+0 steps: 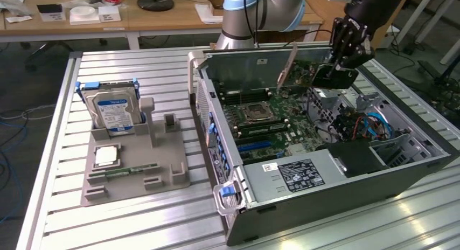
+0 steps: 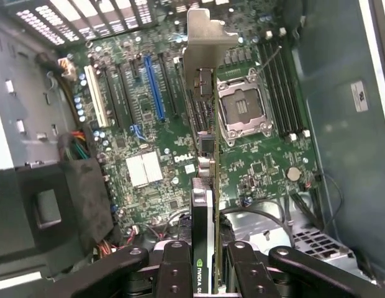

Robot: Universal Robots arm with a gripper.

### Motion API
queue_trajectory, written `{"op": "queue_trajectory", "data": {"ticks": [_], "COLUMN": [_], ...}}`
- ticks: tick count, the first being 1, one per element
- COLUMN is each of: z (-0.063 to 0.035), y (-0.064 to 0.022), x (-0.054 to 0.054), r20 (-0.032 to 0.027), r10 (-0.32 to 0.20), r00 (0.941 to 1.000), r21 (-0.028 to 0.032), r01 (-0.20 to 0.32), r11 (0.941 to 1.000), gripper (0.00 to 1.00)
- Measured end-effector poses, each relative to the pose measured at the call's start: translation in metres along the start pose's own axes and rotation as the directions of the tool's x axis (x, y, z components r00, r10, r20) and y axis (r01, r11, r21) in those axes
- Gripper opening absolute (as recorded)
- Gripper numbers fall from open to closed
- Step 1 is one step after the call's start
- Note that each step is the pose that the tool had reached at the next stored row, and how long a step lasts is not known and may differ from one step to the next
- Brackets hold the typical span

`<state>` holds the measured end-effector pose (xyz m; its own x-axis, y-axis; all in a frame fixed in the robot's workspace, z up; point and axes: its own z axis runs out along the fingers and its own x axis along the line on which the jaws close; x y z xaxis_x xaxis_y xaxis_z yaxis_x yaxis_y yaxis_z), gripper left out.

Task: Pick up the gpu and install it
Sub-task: 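Insert the gpu into the slot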

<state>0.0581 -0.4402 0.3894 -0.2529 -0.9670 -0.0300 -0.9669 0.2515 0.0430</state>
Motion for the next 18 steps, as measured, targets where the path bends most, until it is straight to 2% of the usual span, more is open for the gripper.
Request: {"op": "queue_trajectory", "data": {"ticks": [3,5,7,14,16,18], "z": [0.0000,0.0001,0.0001,0.0016,0.0024,0.0031], "y": [0.0000,0.0001,0.0001,0.0009,0.0020,0.0029], "x": [0.0000,0.0001,0.0001,0.0003,0.0007,0.0013], "r20": [0.0052,0.0121,0.0196,0.0398,0.0447,0.0471], "r10": [-0.035,-0.053,-0.068,-0.094,-0.100,-0.108], "r00": [0.9994,0.9985,0.9975,0.9947,0.9940,0.9931], "r21": [0.0014,0.0045,0.0098,0.0365,0.0396,0.0409], "r01": [0.035,0.053,0.068,0.093,0.098,0.106], "r11": [0.9994,0.9986,0.9976,0.9950,0.9944,0.9936], "gripper": [0.27,0.27,0.27,0.27,0.27,0.27]}}
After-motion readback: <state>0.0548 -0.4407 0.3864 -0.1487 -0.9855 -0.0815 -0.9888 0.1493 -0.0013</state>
